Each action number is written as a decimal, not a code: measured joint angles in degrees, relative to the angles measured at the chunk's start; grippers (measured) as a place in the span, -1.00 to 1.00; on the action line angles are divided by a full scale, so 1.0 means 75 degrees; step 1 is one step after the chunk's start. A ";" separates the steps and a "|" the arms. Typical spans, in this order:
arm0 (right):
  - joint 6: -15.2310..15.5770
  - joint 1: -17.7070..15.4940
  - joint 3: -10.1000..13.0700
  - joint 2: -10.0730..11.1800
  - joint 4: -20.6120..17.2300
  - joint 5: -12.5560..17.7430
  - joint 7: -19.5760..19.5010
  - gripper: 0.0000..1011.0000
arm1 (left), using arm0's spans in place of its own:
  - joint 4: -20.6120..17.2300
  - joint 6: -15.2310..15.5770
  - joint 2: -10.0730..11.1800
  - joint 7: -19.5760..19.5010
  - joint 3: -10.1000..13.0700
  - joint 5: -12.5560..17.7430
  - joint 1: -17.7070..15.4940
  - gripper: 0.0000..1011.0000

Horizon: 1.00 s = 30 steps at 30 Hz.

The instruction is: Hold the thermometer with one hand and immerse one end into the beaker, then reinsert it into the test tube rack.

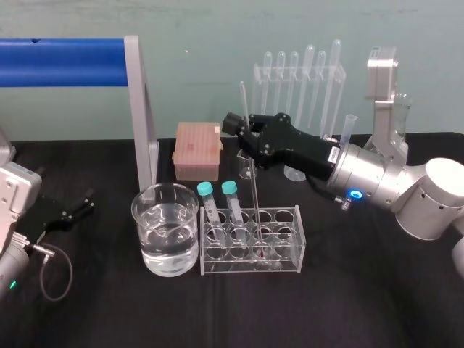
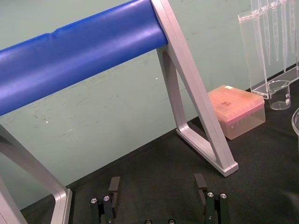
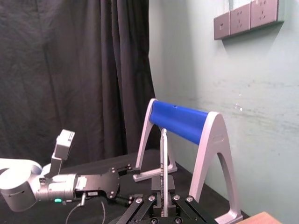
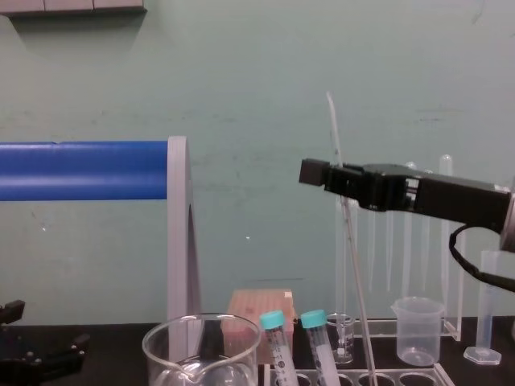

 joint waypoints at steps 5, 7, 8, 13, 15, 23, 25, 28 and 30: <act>0.0020 0.0036 -0.0063 -0.0023 0.0108 -0.0102 0.0044 -0.89 | 0.0000 0.0000 0.0000 0.0000 0.0000 0.0000 0.0000 0.99; 0.0011 0.0062 -0.0091 -0.0034 0.0170 -0.0170 0.0053 -0.89 | 0.0000 0.0000 0.0000 0.0000 0.0000 0.0000 0.0000 0.99; 0.0000 0.0070 -0.0100 -0.0037 0.0188 -0.0202 0.0055 -0.89 | 0.0000 0.0000 0.0000 0.0000 0.0000 0.0000 0.0000 0.99; -0.0059 0.0099 -0.0132 -0.0050 0.0237 -0.0302 0.0067 -0.89 | 0.0000 0.0000 0.0000 0.0000 0.0000 0.0000 0.0000 0.99; -0.0059 0.0097 -0.0130 -0.0050 0.0235 -0.0298 0.0067 -0.89 | 0.0000 0.0000 0.0000 0.0000 0.0000 0.0000 0.0000 0.99; -0.0050 0.0092 -0.0121 -0.0046 0.0221 -0.0272 0.0067 -0.87 | 0.0000 0.0000 0.0000 0.0000 0.0000 0.0000 0.0000 0.99; -0.0048 0.0090 -0.0120 -0.0045 0.0219 -0.0270 0.0067 -0.76 | 0.0000 0.0000 0.0000 0.0000 0.0000 -0.0001 0.0000 0.99; -0.0045 0.0088 -0.0118 -0.0043 0.0216 -0.0265 0.0065 -0.62 | 0.0000 0.0000 0.0000 0.0000 0.0000 0.0000 0.0000 0.99; -0.0043 0.0087 -0.0117 -0.0043 0.0213 -0.0259 0.0064 -0.47 | 0.0000 0.0000 0.0000 0.0000 0.0000 0.0000 0.0000 0.99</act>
